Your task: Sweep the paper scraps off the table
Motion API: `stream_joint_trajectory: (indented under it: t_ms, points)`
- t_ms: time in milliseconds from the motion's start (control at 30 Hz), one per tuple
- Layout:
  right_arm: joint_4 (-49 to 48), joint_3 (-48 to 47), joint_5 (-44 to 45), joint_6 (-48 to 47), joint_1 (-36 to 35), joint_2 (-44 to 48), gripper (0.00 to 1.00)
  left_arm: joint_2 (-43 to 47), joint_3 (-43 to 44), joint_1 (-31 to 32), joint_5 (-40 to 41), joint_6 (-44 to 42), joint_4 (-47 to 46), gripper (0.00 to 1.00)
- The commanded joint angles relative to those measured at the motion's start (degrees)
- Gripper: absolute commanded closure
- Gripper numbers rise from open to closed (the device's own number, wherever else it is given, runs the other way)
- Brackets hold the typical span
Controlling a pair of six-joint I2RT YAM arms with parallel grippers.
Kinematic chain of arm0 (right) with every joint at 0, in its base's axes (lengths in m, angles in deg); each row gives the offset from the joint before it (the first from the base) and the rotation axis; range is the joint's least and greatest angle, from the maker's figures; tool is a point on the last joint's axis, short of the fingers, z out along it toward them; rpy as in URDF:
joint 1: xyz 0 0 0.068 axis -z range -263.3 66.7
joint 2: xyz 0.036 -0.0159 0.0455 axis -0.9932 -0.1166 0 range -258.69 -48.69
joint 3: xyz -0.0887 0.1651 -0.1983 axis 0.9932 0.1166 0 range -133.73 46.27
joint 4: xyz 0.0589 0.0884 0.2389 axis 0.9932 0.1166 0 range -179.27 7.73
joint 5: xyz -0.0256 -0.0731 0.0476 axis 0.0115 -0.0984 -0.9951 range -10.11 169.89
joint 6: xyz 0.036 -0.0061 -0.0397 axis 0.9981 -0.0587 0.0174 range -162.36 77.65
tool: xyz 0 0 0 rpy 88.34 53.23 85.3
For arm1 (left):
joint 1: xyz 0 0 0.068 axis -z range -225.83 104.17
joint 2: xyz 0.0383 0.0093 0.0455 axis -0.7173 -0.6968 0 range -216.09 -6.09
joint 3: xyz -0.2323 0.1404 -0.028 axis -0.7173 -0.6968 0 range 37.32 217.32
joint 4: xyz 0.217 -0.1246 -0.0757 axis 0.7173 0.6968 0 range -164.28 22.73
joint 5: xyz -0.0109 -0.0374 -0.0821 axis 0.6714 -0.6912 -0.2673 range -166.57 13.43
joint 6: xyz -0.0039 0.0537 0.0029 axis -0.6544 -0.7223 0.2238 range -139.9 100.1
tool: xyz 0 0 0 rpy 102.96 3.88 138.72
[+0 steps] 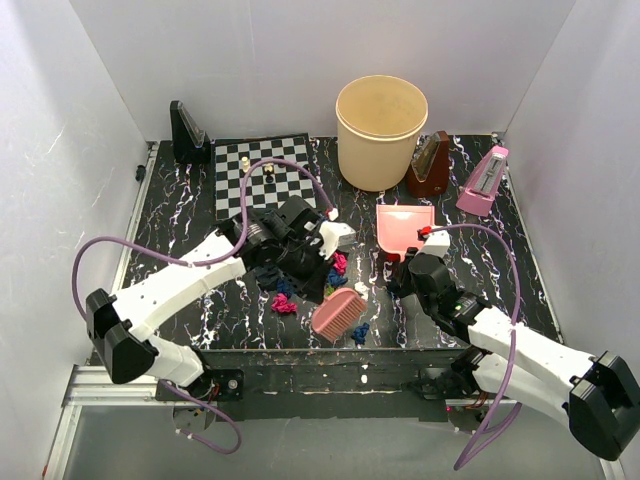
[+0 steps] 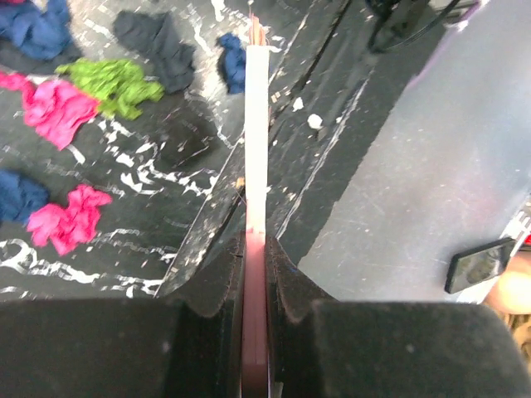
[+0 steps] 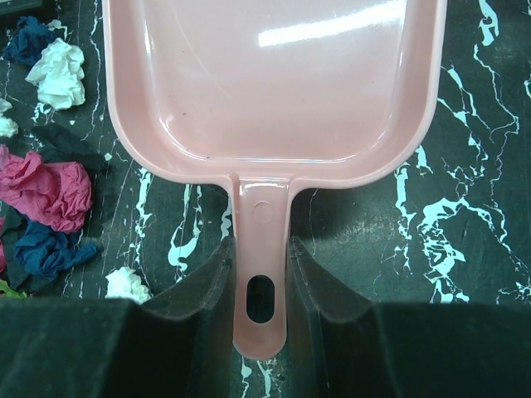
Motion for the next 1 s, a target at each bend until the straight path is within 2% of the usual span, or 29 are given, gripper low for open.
stream_joint_trajectory:
  t_ms: [0,100,233,400,500,733,833,967]
  points:
    - [-1.8,-0.3,2.8,0.1,0.0,1.4,0.99,-1.6,-0.2,1.2,-9.6,2.4,-8.0,1.00]
    - [-0.8,-1.0,3.8,0.1,0.0,2.4,0.99,-4.5,-0.1,2.1,-12.7,4.8,-12.8,1.00]
    - [7.2,-5.6,5.5,0.7,0.0,4.0,0.99,-10.7,0.6,3.3,-17.0,8.3,-17.4,1.00]
    - [14.9,-10.8,6.1,1.8,0.1,6.4,0.99,-17.6,2.4,3.9,-12.5,10.2,-18.2,1.00]
    - [17.7,-12.3,6.5,2.0,0.1,7.4,0.99,-20.6,4.3,3.8,-7.3,11.3,-15.3,1.00]
    - [22.5,-13.9,6.8,2.3,0.1,8.0,0.99,-19.0,4.3,2.0,4.0,12.2,-9.4,1.00]
    - [23.2,-14.0,6.9,2.3,0.0,8.4,0.99,-15.6,3.1,-1.3,9.8,14.5,-8.1,1.00]
    - [25.0,-15.5,8.4,2.2,0.1,7.9,0.99,-12.0,1.7,-4.7,5.3,14.4,-9.2,1.00]
